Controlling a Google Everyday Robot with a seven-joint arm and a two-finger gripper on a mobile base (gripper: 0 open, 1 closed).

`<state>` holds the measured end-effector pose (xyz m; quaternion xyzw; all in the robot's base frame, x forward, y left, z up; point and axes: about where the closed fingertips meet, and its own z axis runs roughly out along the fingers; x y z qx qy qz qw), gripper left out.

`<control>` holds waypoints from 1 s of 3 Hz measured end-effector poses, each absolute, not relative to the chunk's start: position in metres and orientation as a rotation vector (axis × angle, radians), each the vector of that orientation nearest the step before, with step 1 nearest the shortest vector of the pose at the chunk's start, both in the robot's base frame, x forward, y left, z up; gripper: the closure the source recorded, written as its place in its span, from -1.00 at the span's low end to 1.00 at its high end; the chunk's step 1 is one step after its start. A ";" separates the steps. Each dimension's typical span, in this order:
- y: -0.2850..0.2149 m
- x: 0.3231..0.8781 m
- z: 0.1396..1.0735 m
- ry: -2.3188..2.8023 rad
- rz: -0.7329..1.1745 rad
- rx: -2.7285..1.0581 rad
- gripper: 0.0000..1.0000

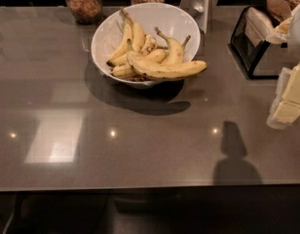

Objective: Pick banana from white bowl

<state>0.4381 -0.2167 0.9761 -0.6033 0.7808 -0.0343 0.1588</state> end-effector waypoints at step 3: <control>-0.165 0.468 0.975 2.002 0.122 -1.657 -1.00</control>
Offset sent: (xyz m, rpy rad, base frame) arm 0.0273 0.0452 0.0017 0.2858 -0.1149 0.0741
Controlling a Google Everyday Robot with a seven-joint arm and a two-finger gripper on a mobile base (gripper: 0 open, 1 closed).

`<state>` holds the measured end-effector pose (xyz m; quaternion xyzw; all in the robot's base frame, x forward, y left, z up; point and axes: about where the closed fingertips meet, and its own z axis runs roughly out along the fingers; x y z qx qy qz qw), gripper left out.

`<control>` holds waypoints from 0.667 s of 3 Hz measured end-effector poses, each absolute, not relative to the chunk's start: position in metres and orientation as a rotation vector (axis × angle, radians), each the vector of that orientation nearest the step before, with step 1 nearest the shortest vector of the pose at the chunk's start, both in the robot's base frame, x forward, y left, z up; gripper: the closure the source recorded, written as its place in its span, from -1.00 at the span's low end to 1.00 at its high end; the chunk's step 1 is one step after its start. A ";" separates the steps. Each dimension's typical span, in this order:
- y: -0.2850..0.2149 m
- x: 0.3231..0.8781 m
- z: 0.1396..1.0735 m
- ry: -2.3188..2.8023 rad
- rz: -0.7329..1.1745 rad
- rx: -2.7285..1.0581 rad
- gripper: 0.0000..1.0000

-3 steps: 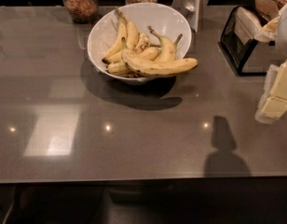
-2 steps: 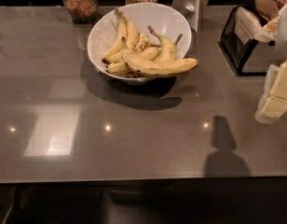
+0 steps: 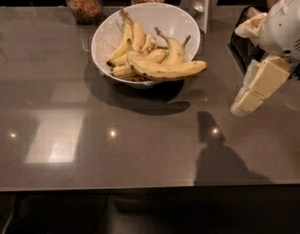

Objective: Pick banana from white bowl

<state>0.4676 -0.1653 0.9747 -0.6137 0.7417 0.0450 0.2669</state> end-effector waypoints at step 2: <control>-0.097 0.497 0.962 1.762 0.354 -1.680 -1.00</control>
Offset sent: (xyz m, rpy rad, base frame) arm 0.0433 0.1019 -0.0198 0.3097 -0.0296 0.2599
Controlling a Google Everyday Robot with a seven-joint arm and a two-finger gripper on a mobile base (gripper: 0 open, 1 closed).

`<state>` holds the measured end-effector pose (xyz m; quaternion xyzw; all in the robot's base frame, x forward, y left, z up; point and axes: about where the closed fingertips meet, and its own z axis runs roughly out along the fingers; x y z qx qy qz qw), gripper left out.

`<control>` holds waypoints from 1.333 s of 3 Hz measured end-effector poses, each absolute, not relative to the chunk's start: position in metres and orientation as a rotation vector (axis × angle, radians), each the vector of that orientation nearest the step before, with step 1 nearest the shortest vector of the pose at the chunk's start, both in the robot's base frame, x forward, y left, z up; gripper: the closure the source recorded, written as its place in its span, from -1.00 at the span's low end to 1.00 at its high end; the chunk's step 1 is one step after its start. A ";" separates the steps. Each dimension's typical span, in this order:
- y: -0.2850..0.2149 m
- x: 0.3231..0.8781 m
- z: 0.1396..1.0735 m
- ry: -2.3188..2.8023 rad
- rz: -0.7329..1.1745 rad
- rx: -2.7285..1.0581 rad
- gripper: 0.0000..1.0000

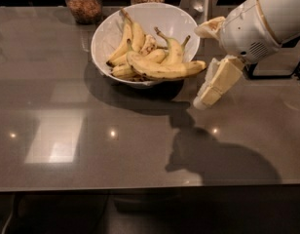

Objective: Pick banana from white bowl

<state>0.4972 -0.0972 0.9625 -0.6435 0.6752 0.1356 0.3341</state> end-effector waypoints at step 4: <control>-0.044 0.531 0.923 1.612 0.266 -1.776 -1.00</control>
Offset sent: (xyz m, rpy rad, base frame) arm 0.0194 0.0561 -0.0322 -0.0054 -0.1367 0.1179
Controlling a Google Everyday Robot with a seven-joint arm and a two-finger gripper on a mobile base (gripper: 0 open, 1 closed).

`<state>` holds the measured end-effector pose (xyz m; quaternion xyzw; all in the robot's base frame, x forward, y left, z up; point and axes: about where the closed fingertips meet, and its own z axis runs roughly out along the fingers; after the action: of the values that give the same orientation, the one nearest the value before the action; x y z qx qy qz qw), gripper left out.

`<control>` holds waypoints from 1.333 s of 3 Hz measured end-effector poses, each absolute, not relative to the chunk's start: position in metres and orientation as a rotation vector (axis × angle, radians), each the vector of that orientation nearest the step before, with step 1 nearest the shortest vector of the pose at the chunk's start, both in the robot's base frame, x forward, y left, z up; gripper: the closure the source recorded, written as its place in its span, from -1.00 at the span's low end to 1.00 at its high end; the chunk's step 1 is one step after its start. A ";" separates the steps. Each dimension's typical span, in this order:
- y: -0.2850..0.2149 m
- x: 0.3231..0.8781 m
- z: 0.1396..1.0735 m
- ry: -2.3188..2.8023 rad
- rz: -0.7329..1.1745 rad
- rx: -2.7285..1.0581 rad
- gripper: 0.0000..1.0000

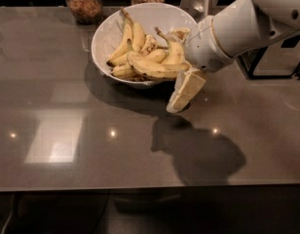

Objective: Pick banana from white bowl

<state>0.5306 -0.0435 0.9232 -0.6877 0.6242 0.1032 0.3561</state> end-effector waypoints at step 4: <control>-0.048 0.554 0.904 1.681 0.186 -1.780 0.39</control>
Offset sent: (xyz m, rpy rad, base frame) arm 0.0316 -0.0058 -0.0282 -0.0732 -0.0005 -0.0622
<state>0.5543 -0.0475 0.9039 -0.6826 0.6447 0.0714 0.3367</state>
